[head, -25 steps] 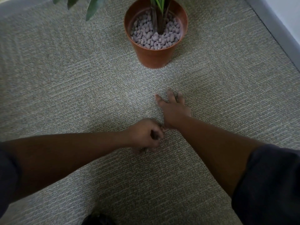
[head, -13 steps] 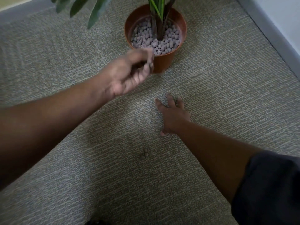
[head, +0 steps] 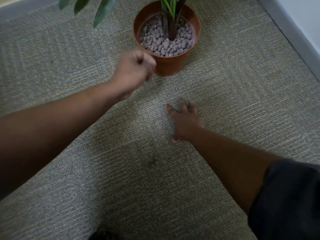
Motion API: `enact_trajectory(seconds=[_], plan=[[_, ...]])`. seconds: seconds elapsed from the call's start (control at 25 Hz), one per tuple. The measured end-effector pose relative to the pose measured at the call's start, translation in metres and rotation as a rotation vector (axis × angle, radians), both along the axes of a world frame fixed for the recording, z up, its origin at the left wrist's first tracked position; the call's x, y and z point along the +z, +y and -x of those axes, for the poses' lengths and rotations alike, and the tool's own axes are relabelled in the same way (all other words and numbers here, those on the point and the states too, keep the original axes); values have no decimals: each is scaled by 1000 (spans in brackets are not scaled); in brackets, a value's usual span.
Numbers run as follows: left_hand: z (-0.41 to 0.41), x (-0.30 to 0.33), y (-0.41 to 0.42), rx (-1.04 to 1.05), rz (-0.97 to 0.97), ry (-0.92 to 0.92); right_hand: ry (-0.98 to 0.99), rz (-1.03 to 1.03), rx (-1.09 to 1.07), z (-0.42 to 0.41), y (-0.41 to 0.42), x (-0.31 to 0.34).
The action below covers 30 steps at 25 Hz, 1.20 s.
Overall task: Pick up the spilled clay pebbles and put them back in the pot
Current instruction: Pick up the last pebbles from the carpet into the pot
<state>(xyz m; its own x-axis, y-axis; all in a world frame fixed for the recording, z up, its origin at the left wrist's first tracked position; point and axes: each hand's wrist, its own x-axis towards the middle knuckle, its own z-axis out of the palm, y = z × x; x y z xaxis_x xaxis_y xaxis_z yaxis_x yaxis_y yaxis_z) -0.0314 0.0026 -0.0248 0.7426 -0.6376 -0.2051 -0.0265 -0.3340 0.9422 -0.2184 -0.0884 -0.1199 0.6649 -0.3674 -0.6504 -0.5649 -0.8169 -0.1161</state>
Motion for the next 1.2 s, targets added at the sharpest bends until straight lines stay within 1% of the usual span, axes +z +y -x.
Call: enact_trajectory(seconds=[0.08,0.12,0.16,0.2,0.24,0.28,0.36,0.44,0.52,0.64,0.76,0.84,0.92,1.04,1.2], plan=[[23,-20,29,-460,-293,-96,-10,13,4,-1,0,0],[36,-33,44,-705,-415,-174,-13,22,6,-1,1,0],[49,-45,55,-915,-486,-278,-12,28,8,-1,1,0],[61,-55,64,-1071,-519,-364,-9,29,8,0,1,0],[73,-64,71,-1169,-539,-414,-5,24,7,0,1,0],[82,-72,76,-1221,-558,-428,0,18,7,0,1,0],[96,-84,84,-1278,-564,-472,3,12,7,0,1,0],[107,-93,91,-1347,-529,-570,3,15,6,0,1,0],[115,-98,95,-1358,-528,-618,6,18,7,0,1,-1],[123,-102,98,-1313,-505,-577,10,19,6,-1,1,-2],[128,-101,101,-1297,-411,-508,11,20,7,-1,0,-3],[125,-99,103,-1245,-320,-475,14,21,7,-1,0,-2],[115,-99,103,-1149,-295,-456,15,19,10,-1,0,-1],[90,-102,104,-952,-294,-455,2,11,21,0,0,1],[56,-96,104,-702,-313,-345,9,7,24,0,0,3]])
